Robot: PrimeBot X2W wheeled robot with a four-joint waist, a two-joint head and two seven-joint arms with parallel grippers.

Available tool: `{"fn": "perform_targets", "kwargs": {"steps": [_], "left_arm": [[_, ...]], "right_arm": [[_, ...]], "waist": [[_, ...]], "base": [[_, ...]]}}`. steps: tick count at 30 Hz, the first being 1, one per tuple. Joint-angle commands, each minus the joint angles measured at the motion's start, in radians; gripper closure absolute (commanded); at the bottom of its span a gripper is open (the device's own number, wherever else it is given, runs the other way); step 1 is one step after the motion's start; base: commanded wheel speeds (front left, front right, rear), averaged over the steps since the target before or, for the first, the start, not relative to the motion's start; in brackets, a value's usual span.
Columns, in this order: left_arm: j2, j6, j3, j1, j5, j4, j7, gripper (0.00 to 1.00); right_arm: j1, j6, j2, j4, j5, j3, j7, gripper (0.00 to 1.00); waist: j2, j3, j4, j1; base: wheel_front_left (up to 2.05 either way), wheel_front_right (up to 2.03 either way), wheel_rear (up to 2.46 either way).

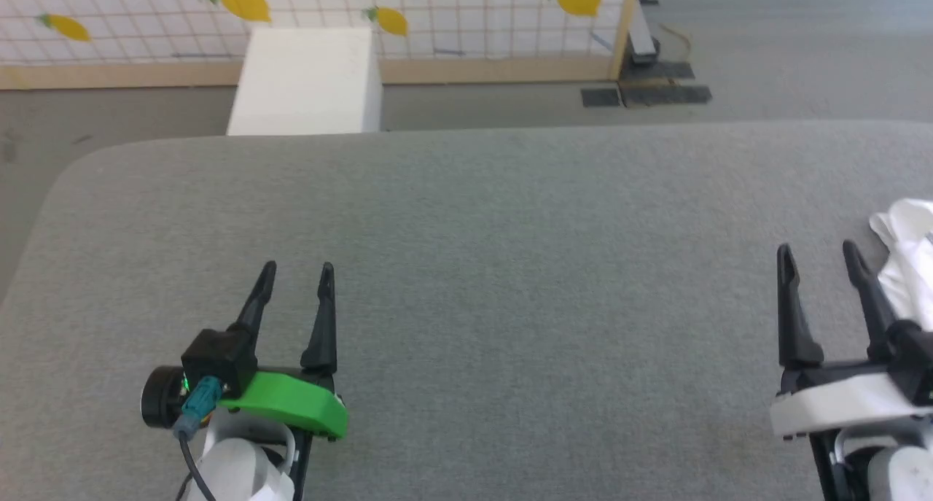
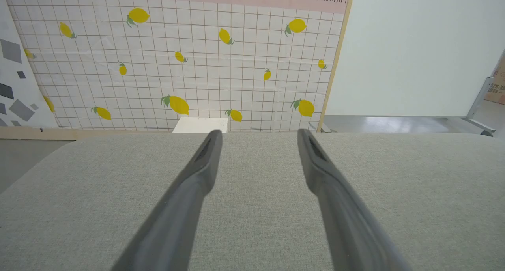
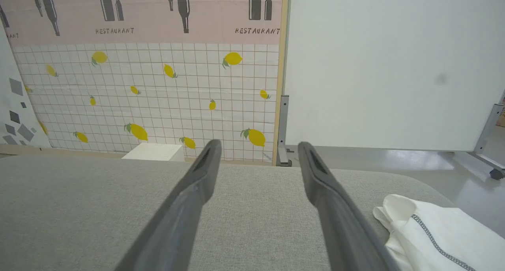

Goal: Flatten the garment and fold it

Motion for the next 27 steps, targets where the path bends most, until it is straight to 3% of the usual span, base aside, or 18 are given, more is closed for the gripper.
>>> {"fn": "perform_targets", "kwargs": {"steps": [1,10,27], "left_arm": [[-0.005,0.007,0.001,0.018,-0.001,0.001,-0.004,0.0],[-0.01,0.017,-0.003,0.078,-0.025,0.007,-0.004,0.0],[-0.011,0.041,-0.035,0.149,-0.016,-0.007,-0.004,0.0]], "right_arm": [[0.021,-0.002,0.006,-0.006,-0.009,0.002,-0.01,0.0],[0.088,-0.002,0.023,0.011,-0.038,0.027,-0.018,0.0],[0.169,-0.002,0.024,0.046,0.012,0.051,-0.027,0.0]], "waist": [[0.0,-0.044,0.045,0.0001],[0.0,-0.082,0.057,0.0001],[0.0,-0.129,0.055,0.0001]], "base": [[0.0,0.0,0.0],[0.0,0.0,0.0],[0.0,0.0,0.0]]}}
